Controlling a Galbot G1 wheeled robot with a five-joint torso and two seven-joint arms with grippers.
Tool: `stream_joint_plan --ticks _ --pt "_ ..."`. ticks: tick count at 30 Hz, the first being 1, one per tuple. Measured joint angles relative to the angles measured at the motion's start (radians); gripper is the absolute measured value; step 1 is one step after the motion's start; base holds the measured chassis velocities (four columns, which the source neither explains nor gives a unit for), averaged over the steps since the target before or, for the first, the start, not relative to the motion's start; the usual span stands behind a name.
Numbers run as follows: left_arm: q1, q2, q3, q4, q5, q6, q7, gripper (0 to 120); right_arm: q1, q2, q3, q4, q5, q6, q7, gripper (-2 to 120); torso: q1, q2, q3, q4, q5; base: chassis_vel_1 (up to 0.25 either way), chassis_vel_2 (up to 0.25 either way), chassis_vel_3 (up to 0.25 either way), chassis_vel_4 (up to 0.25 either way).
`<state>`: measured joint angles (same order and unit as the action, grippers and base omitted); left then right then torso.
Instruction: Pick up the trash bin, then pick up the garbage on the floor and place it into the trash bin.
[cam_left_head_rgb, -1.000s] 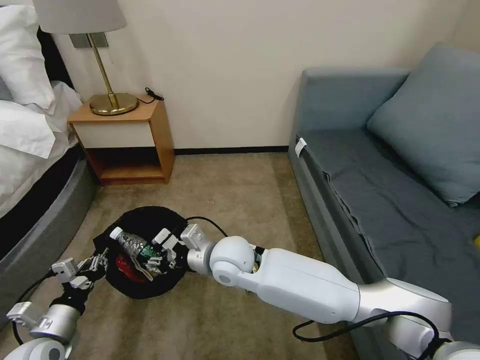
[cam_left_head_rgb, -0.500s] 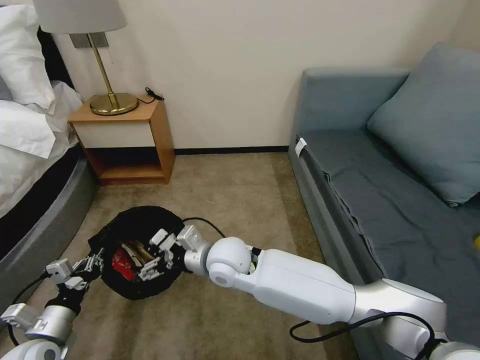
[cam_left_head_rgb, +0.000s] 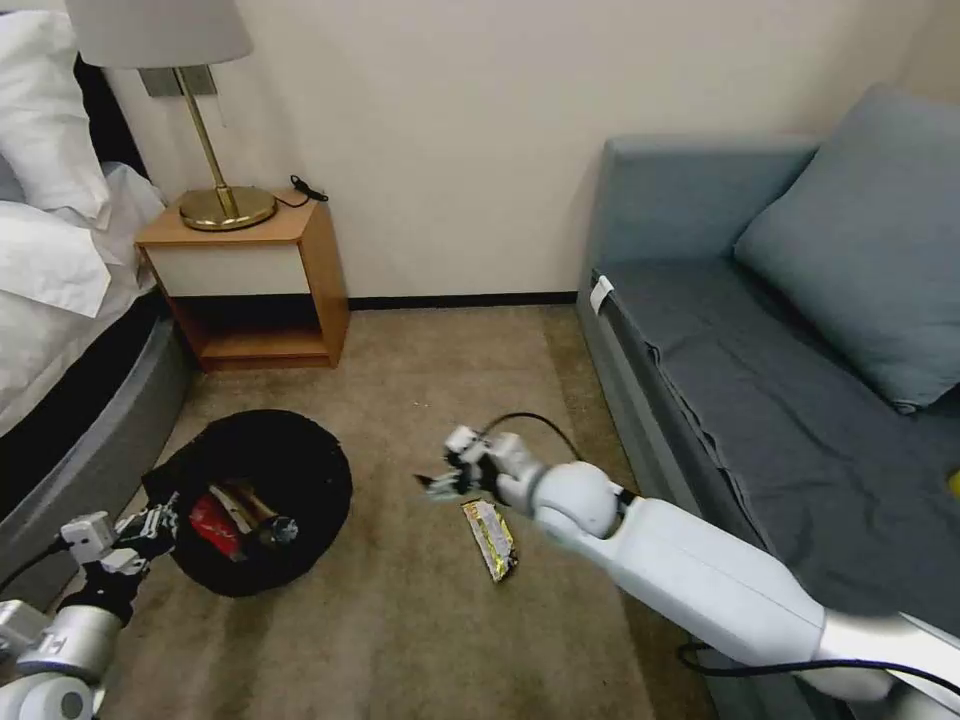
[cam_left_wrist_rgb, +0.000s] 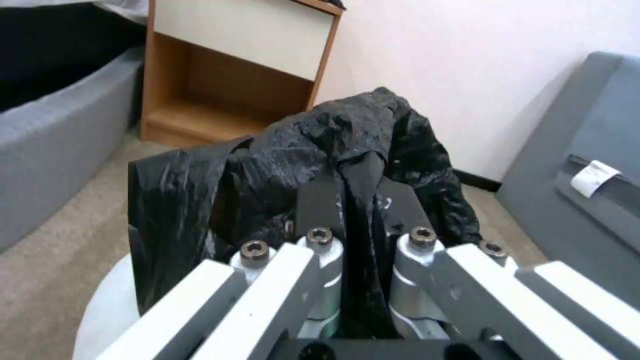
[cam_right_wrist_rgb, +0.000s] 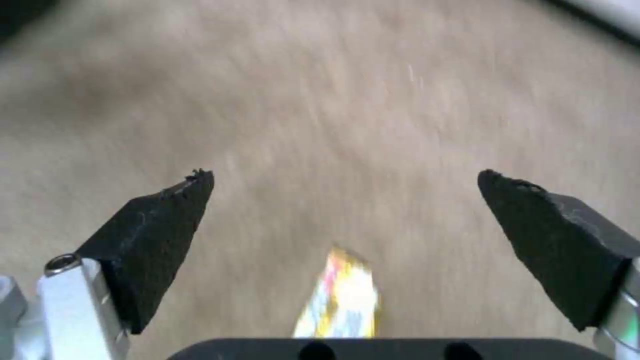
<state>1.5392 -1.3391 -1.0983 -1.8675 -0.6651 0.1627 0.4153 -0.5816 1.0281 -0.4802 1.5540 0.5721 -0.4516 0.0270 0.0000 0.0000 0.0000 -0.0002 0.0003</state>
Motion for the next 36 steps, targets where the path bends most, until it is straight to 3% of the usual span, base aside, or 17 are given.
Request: stream_joint_plan --ticks 13,23,36 --pt "0.004 -0.004 -0.006 0.01 0.01 -0.012 0.009 4 -0.098 0.125 0.108 -0.211 0.204 -0.078 0.056 100 0.0 0.0 0.0 0.0003 -0.0003 0.0 0.0 0.0 0.0" --pt "0.01 -0.012 -0.025 0.025 0.002 -0.026 0.027 4 -0.122 0.188 0.151 -0.402 0.134 -0.047 0.013 100 0.0 0.0 0.0 0.0003 -0.0004 0.0 0.0 0.0 0.0" --pt "-0.01 -0.002 -0.033 0.044 0.0 -0.025 0.027 4 -0.105 0.226 0.192 -0.548 0.056 0.02 -0.066 100 0.0 0.0 0.0 0.0002 -0.0003 0.0 0.0 0.0 0.0"
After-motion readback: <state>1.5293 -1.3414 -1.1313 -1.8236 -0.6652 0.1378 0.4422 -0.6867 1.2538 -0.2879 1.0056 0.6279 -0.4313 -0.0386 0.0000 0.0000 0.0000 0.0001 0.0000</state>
